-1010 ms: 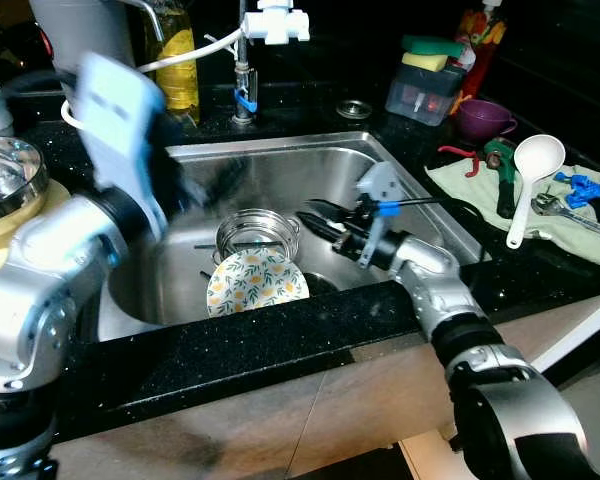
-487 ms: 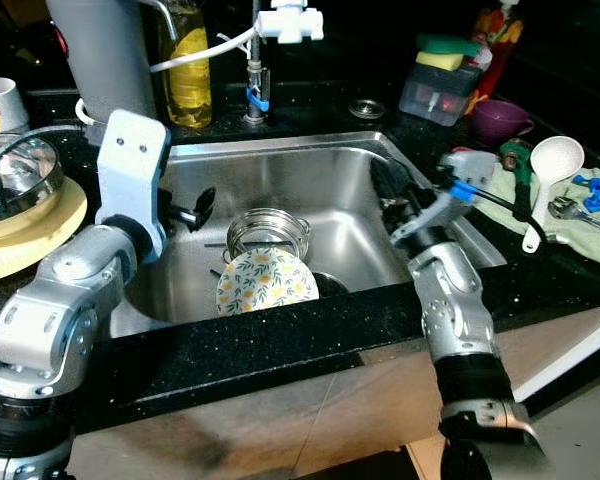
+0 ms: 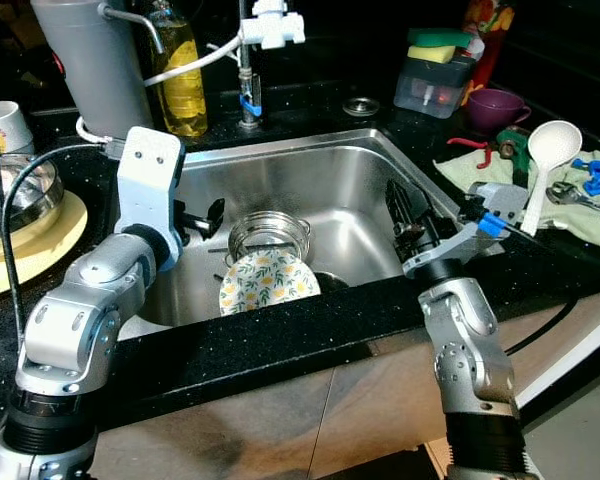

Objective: Kitchen organization

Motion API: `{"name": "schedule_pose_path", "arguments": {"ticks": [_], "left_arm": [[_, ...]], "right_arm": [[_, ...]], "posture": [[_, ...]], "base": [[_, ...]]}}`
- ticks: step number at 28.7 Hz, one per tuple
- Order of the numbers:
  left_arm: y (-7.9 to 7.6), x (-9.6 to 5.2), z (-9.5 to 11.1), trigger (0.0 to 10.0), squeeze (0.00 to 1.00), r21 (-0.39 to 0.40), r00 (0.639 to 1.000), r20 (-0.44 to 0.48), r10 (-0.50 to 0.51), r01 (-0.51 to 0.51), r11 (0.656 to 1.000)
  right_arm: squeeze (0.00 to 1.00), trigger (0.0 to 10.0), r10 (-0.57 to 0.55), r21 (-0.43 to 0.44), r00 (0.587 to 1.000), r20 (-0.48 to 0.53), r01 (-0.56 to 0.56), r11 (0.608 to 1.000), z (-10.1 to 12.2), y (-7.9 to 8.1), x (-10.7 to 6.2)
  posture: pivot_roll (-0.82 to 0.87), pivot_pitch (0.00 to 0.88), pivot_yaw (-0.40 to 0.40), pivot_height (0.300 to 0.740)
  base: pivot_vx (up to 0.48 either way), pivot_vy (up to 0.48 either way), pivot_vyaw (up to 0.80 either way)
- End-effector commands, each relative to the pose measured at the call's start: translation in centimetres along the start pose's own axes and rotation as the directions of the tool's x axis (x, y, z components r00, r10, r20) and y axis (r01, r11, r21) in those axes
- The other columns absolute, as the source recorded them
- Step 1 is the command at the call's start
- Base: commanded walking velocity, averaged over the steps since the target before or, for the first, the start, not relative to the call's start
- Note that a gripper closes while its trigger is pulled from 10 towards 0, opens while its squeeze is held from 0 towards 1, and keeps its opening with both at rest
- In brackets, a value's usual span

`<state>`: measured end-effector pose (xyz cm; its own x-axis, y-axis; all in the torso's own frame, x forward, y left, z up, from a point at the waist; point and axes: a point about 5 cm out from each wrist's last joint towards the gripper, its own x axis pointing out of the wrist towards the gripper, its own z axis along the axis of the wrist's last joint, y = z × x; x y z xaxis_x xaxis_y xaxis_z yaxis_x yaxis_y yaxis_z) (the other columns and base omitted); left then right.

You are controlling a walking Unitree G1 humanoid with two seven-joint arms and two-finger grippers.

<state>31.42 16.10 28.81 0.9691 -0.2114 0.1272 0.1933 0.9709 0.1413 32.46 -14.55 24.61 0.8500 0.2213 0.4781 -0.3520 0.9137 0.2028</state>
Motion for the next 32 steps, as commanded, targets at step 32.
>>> {"name": "schedule_pose_path", "arguments": {"ticks": [32], "left_arm": [[-0.9,-1.0,-2.0,10.0,0.00,-0.060,0.998,-0.060,0.011,-0.014,0.998]], "right_arm": [[0.00,10.0,0.072,0.060,0.985,-0.154,-0.064,0.996,-0.6,3.1,-2.2]], "posture": [[-0.04,0.180,0.000,0.740]], "base": [[-0.204,0.000,0.00]]}}
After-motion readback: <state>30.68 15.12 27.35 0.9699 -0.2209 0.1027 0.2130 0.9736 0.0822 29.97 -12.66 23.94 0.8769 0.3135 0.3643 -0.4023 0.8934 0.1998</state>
